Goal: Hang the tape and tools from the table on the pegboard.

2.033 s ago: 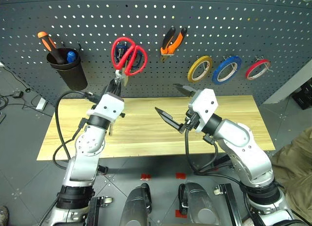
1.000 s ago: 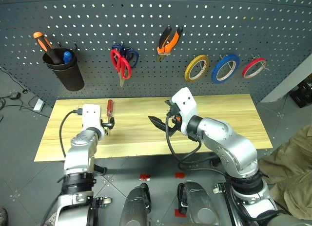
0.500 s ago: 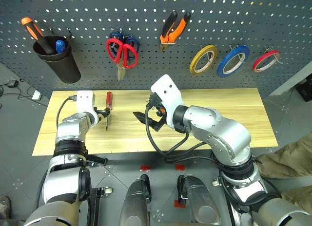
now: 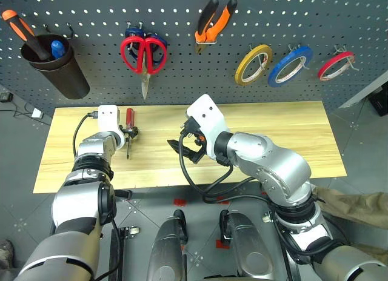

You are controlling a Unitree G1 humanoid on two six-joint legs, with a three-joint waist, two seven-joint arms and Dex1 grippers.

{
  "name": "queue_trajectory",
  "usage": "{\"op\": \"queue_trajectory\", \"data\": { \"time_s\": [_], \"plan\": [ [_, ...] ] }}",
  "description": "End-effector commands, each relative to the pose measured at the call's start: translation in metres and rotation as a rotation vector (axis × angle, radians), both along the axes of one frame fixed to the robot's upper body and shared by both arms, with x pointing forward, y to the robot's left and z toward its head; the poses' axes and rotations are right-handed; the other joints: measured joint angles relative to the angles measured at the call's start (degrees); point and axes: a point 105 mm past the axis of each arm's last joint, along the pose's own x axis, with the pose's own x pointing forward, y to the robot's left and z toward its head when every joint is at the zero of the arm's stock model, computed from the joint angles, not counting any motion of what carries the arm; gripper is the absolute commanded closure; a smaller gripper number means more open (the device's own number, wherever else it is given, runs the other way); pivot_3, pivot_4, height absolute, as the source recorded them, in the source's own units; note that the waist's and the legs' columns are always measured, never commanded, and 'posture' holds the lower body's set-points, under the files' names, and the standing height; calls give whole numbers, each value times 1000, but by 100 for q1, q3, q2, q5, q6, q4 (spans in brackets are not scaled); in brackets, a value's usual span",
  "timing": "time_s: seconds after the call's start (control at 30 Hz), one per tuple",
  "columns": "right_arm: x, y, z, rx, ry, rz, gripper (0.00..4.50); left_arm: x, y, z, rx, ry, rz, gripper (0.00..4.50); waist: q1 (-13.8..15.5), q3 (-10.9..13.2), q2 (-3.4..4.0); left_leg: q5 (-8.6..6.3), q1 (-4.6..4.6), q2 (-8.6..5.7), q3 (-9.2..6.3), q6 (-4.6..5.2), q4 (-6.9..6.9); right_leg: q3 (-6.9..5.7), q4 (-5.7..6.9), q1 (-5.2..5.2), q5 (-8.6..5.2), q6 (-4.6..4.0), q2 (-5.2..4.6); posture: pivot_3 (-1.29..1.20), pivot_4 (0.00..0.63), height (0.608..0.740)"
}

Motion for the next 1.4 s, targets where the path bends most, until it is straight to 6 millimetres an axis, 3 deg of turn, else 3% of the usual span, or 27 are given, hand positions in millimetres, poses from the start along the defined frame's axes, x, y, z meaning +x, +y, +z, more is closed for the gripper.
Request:
{"op": "queue_trajectory", "data": {
  "time_s": [0.03, 0.23, 0.4, 0.53, 0.77, 0.9, 1.03, 1.17, 1.4],
  "plan": [
    [-12, 4, 10, 16, -54, 37, 0, 4, 5, 13, 32, -44, 2, 1839, -19, 3, 1, 0, 0, 0, 0, 0, 0, 1, 0, 0, 0, 0, 0, -332, 443, 740],
    [-10, 2, 5, 7, -57, 27, 0, 4, 4, 15, 99, -58, -40, 3718, -67, 4, 0, 0, 0, 0, 2, -2, -3, 1, -1, -1, 0, 0, 0, -322, 412, 740],
    [-8, -2, 4, 5, -69, 20, 0, -6, 15, 6, 148, -64, -77, 3804, -95, 0, -5, 1, 0, 0, 6, -4, -5, 4, -1, -2, 0, 0, 0, -313, 372, 740],
    [-9, -4, 5, 23, -70, 37, 0, -30, 26, -9, 189, -66, -131, 3804, -225, -22, -13, 0, 1, 4, 11, -12, -10, 8, -1, -5, 1, -1, 0, -296, 321, 740],
    [-6, -5, 5, 36, -89, 58, 0, -75, 27, 6, 180, -181, -46, 3804, -221, -91, -56, 1, -1, 4, 3, -14, -7, 4, 2, -2, 2, -1, -3, -274, 245, 740],
    [-8, -11, 12, 65, -131, 80, 0, -117, 3, 38, 348, -378, -78, 3804, -211, -293, -82, -2, -18, -5, -10, -18, -11, -8, -10, -3, 3, -1, -12, -257, 199, 740],
    [-19, -16, 28, 158, -228, 146, 0, -145, -24, 76, 527, -574, -100, 3804, -199, -479, -96, -6, -18, -10, -18, -18, -15, -24, -20, 7, 3, -1, -16, -241, 175, 740],
    [-32, -23, 31, 212, -250, 236, 0, -163, -30, 104, 660, -695, -26, 3804, -204, -646, -76, -18, -15, -8, -32, 2, -11, -40, -10, 15, 3, -1, -15, -223, 156, 740],
    [-40, -31, 39, 277, -281, 300, 0, -183, -30, 175, 868, -915, 102, 3804, -169, -812, -74, -8, -7, 10, -47, -2, 5, -49, 5, 20, 9, -11, 9, -201, 137, 740]
  ]
}}
